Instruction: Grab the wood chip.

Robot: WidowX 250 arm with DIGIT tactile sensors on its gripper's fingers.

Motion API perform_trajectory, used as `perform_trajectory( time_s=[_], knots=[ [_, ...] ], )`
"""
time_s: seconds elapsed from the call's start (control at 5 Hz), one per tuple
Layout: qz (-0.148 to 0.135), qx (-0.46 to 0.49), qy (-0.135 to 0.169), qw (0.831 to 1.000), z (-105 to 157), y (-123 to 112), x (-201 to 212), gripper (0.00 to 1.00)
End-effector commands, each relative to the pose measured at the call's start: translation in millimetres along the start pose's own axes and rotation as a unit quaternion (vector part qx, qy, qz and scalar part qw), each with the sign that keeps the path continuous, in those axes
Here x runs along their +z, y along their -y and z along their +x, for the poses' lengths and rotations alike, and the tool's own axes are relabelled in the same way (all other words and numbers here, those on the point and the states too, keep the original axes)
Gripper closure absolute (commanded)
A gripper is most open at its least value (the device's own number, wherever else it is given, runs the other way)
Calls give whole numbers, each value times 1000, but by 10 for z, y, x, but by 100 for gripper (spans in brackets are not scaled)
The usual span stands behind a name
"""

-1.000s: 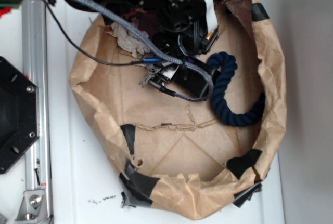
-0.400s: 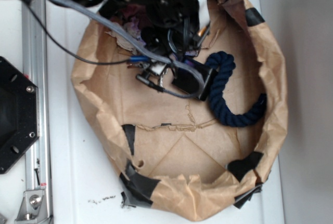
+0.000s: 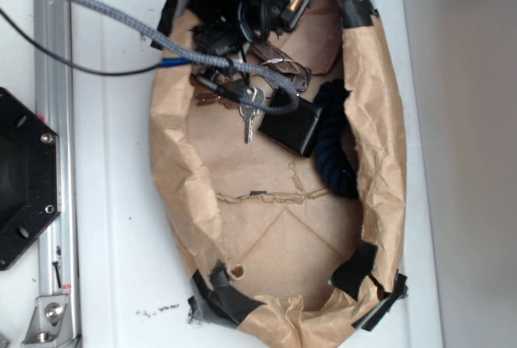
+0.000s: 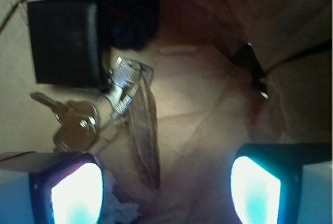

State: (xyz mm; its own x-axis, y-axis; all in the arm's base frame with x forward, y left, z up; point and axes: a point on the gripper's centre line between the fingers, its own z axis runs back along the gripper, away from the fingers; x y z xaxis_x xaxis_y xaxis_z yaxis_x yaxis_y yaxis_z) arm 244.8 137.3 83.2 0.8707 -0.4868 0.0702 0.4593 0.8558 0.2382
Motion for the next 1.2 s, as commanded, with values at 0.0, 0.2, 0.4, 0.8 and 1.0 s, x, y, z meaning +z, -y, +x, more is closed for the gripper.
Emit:
perform_trajectory(
  time_s=[0.0,0.2,0.4,0.8,1.0],
  knots=[
    [10,8,-50,999,-124,-113,-329,0],
    [0,-23,-53,998,29,14,-480,0],
    [-5,-43,-56,997,151,143,-571,0],
    [-43,-58,15,997,486,318,-382,0],
    [-54,-54,28,997,568,321,-333,0]
  ],
)
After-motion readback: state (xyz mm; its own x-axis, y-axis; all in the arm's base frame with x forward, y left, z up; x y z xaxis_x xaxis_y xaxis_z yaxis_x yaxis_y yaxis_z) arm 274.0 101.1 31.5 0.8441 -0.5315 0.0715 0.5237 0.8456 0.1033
